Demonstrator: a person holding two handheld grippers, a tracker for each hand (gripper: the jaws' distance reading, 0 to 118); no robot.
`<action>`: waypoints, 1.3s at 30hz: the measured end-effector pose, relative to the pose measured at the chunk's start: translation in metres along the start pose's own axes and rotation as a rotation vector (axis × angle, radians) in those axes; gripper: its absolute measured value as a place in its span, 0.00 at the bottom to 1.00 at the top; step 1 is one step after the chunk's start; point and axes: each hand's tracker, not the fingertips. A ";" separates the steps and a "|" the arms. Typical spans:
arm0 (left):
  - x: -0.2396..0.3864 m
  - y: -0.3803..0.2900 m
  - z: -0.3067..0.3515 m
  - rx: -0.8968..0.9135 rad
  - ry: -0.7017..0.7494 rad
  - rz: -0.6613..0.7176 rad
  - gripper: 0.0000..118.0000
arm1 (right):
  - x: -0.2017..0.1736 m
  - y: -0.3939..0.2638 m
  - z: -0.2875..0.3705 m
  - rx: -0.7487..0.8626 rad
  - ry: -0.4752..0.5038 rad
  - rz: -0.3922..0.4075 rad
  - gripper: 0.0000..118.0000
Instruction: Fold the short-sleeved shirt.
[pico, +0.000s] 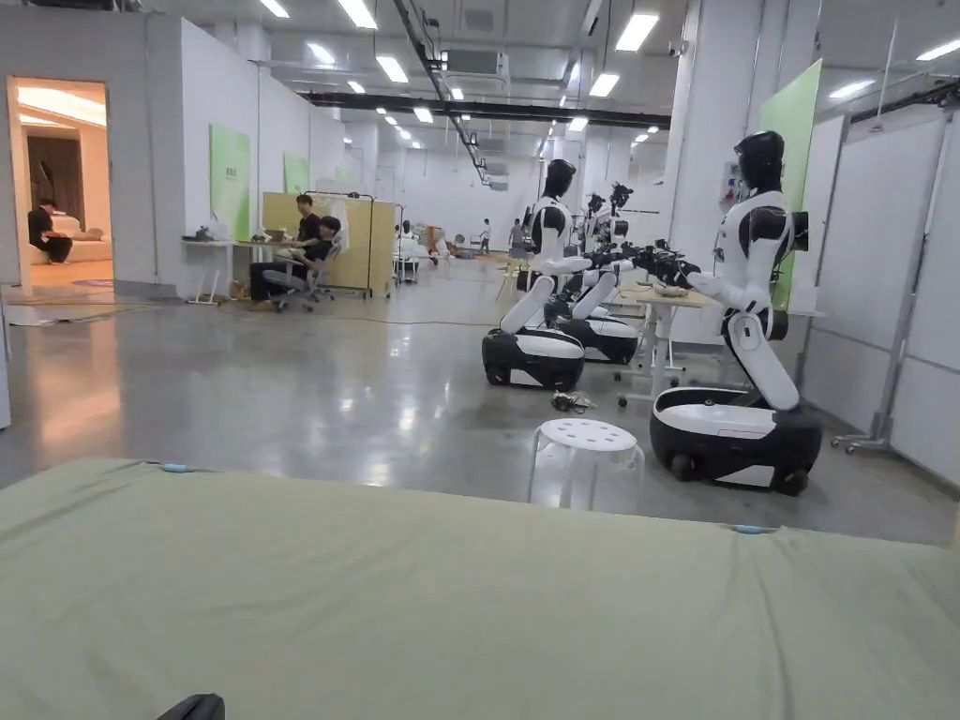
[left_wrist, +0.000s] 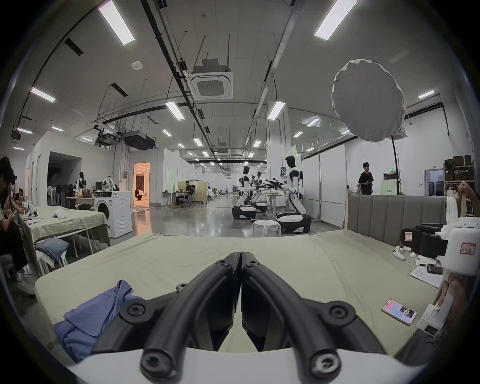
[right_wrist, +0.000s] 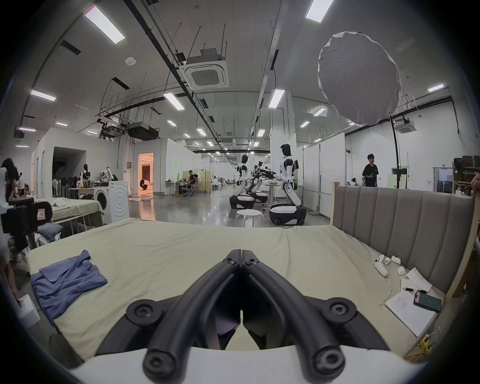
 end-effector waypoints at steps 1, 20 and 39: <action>0.000 0.000 -0.001 -0.003 0.004 -0.002 0.02 | 0.001 0.000 0.000 -0.001 -0.002 0.000 0.00; 0.001 -0.001 0.000 0.013 0.029 -0.032 0.02 | 0.001 -0.003 -0.003 -0.021 -0.006 0.018 0.00; 0.023 -0.055 -0.011 -0.123 -0.099 -1.318 0.02 | -0.023 -0.050 -0.006 0.078 0.077 1.536 0.00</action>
